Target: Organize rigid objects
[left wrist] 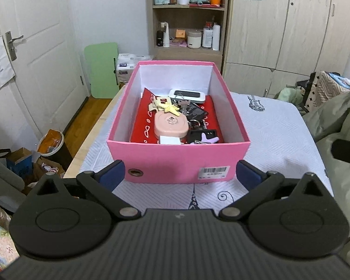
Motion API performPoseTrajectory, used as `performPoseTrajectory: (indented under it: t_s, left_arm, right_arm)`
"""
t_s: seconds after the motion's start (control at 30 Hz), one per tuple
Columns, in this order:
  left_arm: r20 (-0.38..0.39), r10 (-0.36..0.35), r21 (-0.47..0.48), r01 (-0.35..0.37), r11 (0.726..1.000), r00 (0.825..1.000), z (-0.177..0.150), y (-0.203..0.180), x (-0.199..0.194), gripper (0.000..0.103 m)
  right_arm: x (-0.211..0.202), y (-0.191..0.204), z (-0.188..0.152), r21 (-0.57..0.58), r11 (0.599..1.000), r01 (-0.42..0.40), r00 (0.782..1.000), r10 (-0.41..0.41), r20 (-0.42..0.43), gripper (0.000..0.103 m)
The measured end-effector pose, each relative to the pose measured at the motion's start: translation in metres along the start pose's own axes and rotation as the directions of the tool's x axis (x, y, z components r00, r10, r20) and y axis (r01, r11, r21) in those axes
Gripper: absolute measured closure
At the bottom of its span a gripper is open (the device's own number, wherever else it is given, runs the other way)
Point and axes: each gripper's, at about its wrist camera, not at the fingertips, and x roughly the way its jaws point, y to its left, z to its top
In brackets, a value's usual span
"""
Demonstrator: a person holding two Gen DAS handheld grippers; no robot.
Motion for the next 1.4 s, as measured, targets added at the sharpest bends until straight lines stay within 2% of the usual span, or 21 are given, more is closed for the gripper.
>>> performPoseTrajectory:
  t_s: [0.23,0.73,0.87,1.4]
  left_arm:
    - [-0.031,-0.018,0.017,0.019,1.0,0.999,-0.002,-0.008,0.004,0.0]
    - [-0.057,-0.027,-0.007,0.026,1.0,0.998,0.0,-0.006,0.012,0.0]
    - [-0.064,-0.024,-0.006,0.023,1.0,0.998,0.001,-0.006,0.014,0.0]
    - [-0.068,-0.02,-0.002,0.02,1.0,0.998,0.0,-0.004,0.014,0.0]
  right_arm:
    - [0.006,-0.002,-0.004,-0.002,0.998,0.055,0.998,-0.055,-0.007,0.0]
    - [0.003,-0.004,-0.005,0.028,0.998,0.052,0.998,-0.051,-0.03,0.0]
    - [0.004,-0.002,-0.005,0.014,0.996,0.088,0.996,-0.088,-0.025,0.0]
    - [0.008,-0.002,-0.009,0.01,0.995,0.098,0.994,-0.098,-0.039,0.0]
